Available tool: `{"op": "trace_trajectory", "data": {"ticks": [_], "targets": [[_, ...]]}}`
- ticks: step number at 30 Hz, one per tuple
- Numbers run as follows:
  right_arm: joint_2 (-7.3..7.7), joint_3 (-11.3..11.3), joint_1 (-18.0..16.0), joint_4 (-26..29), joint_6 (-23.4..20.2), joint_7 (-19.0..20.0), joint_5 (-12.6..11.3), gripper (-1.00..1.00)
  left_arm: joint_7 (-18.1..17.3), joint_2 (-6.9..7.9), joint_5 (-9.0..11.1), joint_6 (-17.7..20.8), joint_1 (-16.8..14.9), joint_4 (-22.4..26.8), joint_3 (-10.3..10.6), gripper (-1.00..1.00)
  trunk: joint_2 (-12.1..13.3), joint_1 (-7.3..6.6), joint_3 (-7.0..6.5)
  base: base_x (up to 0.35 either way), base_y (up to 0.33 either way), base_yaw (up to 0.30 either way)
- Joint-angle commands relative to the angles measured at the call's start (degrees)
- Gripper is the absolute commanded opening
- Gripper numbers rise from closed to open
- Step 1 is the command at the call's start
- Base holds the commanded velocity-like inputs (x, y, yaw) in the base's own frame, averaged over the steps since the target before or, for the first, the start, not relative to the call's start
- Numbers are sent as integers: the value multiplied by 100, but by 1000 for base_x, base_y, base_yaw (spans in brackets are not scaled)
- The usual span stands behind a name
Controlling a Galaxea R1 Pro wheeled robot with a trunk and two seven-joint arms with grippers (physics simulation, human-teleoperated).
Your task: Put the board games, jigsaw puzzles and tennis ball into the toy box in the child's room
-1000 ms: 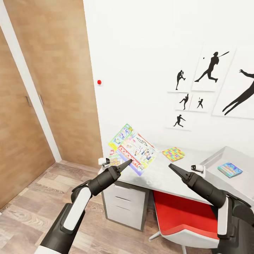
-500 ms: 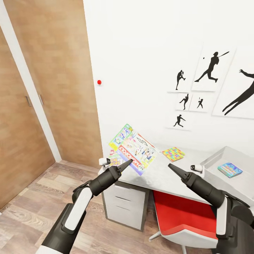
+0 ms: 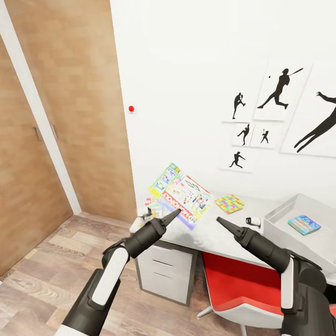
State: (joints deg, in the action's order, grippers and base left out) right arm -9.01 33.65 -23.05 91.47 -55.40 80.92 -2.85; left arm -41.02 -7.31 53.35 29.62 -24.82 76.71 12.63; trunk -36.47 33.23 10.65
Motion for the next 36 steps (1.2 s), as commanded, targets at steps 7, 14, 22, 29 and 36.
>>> {"op": "trace_trajectory", "data": {"ticks": [7,14,22,29,36], "targets": [[-28,-157,-15,-11,-34,-57,3,100,453,-64,166,-280,-8,1,357,-100,-8,2,9,0,0,0],[-49,-336,-57,-84,15,-474,-8,100,732,-95,309,-407,-18,-13,458,-100,-8,2,9,0,0,0],[-46,-405,-118,-148,284,-724,-145,100,843,-110,355,-488,-20,-15,491,-100,-8,2,9,0,0,0],[-12,-408,-324,-256,330,-775,-223,100,858,-112,354,-573,-15,-30,500,-100,-8,2,9,0,0,0],[-5,-411,-401,-305,341,-785,-244,100,865,-113,341,-597,-12,-39,582,-100,-8,2,9,0,0,0]]}}
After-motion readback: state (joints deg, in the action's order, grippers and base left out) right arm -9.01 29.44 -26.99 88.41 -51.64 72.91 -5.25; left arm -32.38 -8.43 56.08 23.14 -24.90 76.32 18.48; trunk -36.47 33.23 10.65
